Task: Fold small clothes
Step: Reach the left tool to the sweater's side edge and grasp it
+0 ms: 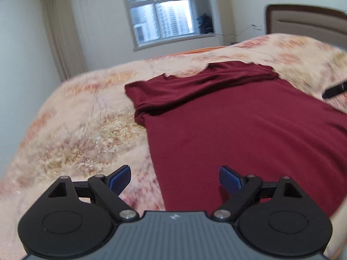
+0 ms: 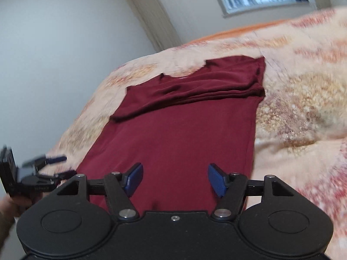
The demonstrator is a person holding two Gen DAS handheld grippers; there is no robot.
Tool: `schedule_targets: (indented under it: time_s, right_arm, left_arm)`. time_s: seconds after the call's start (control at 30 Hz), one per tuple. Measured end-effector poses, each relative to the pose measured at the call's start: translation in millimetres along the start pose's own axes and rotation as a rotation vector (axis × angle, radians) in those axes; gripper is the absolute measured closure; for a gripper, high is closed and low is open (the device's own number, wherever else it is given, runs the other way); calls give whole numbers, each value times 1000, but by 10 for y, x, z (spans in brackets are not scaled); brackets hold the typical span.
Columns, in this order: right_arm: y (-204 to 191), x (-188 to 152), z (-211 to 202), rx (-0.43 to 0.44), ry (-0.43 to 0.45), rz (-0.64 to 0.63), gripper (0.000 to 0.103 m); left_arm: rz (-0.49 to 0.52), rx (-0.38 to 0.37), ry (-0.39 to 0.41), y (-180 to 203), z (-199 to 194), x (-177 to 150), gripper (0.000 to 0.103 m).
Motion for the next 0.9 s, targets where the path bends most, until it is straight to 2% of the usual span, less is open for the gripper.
schedule_targets:
  time_s: [0.1, 0.2, 0.33, 0.47, 0.6, 0.73, 0.8, 0.9]
  right_arm:
    - [-211, -300, -263, -36, 20, -169, 20]
    - [-402, -589, -435, -93, 34, -351, 20]
    - [-584, -902, -566, -116, 35, -516, 20]
    - [-686, -1044, -618, -112, 48, -591, 20]
    - [-703, -1104, -592, -150, 48, -662, 20]
    - [-679, -1082, -613, -162, 57, -658, 19]
    - [-669, -1073, -643, -172, 68, -659, 18]
    - [-633, -1048, -690, -181, 82, -652, 16]
  left_arm:
    - [122, -16, 55, 332, -312, -11, 9]
    - [228, -39, 100, 627, -549, -15, 9]
    - [367, -67, 123, 948, -707, -66, 9]
    - [476, -86, 135, 1137, -770, -138, 13]
    - [594, -79, 149, 1253, -760, -257, 20]
    - [703, -68, 159, 1310, -750, -361, 28]
    - [755, -47, 157, 1277, -744, -418, 28]
    - [777, -18, 137, 1149, -734, -496, 28]
Point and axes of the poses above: each gripper's, at about its wrist camera, not at the fingertips, and z roughly the way its jaws point, y to its right, x to its top, the point moved 10 cm from there along z, roughly the way its jaws point, and after that the axes turned 14 degrees about z, right-handed, at the moved point
